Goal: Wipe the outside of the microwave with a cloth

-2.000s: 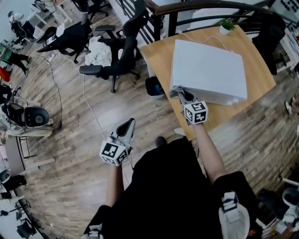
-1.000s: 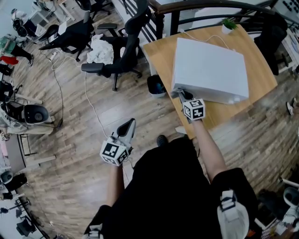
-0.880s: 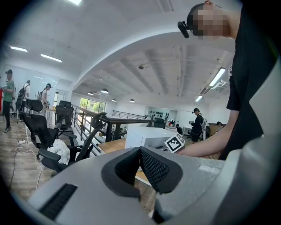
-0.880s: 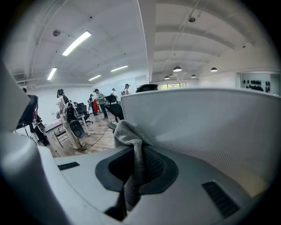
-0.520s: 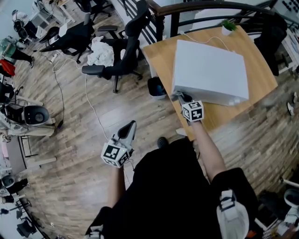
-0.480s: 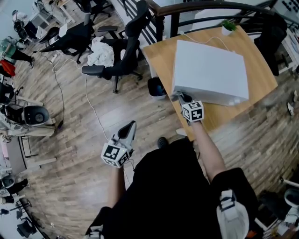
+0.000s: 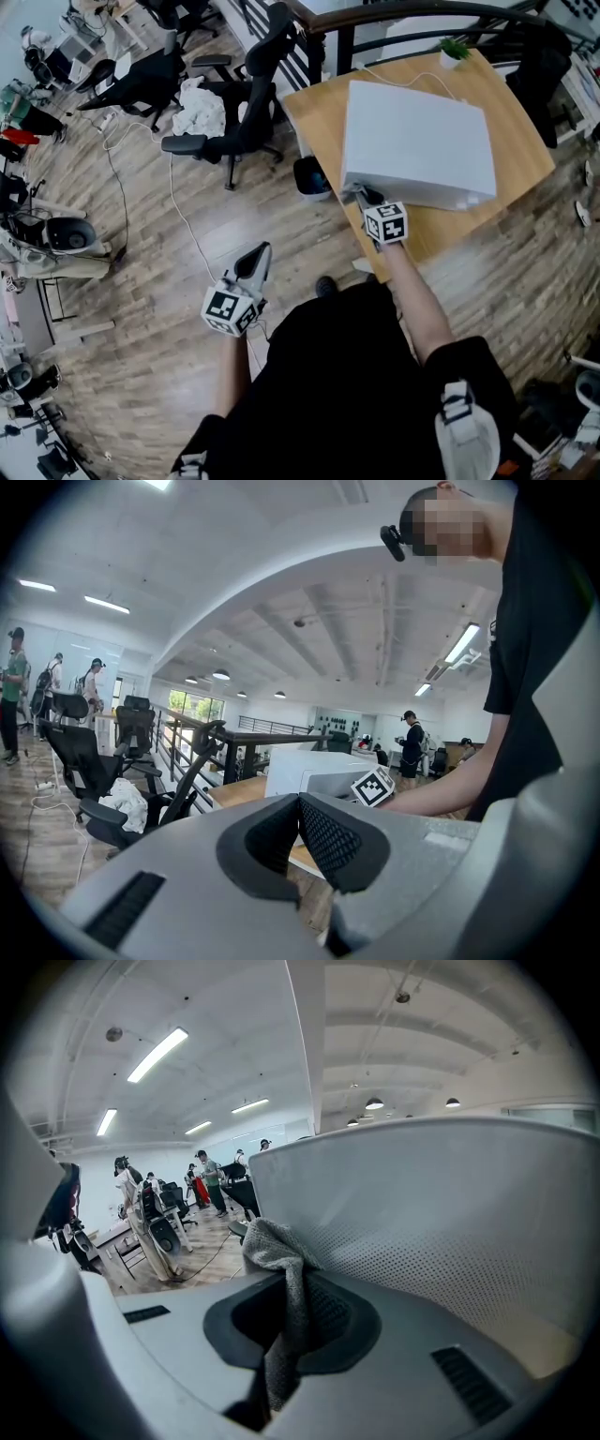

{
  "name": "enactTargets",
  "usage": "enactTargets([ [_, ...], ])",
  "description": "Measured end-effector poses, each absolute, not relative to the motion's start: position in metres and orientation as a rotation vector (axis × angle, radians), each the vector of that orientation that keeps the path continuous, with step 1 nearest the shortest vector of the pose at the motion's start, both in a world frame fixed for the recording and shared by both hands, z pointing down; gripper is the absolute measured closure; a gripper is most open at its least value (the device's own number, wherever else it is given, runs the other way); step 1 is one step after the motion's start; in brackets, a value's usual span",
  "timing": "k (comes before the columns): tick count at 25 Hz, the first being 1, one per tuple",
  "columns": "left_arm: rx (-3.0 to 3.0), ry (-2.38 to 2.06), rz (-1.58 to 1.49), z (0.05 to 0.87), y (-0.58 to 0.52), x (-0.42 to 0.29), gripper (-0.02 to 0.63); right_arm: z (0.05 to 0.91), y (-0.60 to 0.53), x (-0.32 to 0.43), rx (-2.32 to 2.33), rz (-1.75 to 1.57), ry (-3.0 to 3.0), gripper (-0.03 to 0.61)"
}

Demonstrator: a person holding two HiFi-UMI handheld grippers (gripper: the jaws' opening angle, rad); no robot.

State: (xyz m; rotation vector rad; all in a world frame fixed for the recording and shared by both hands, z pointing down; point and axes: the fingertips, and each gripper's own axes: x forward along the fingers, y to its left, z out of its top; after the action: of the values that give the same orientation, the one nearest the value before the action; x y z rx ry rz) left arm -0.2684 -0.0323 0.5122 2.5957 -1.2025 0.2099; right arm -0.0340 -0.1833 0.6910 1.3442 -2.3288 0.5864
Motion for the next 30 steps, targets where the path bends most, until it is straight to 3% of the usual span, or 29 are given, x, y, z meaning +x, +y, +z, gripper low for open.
enactTargets([
  [30,2.627,-1.134,0.226,0.495,-0.033,-0.184,0.612,0.684,-0.166,0.057,1.399,0.639,-2.297,0.560],
])
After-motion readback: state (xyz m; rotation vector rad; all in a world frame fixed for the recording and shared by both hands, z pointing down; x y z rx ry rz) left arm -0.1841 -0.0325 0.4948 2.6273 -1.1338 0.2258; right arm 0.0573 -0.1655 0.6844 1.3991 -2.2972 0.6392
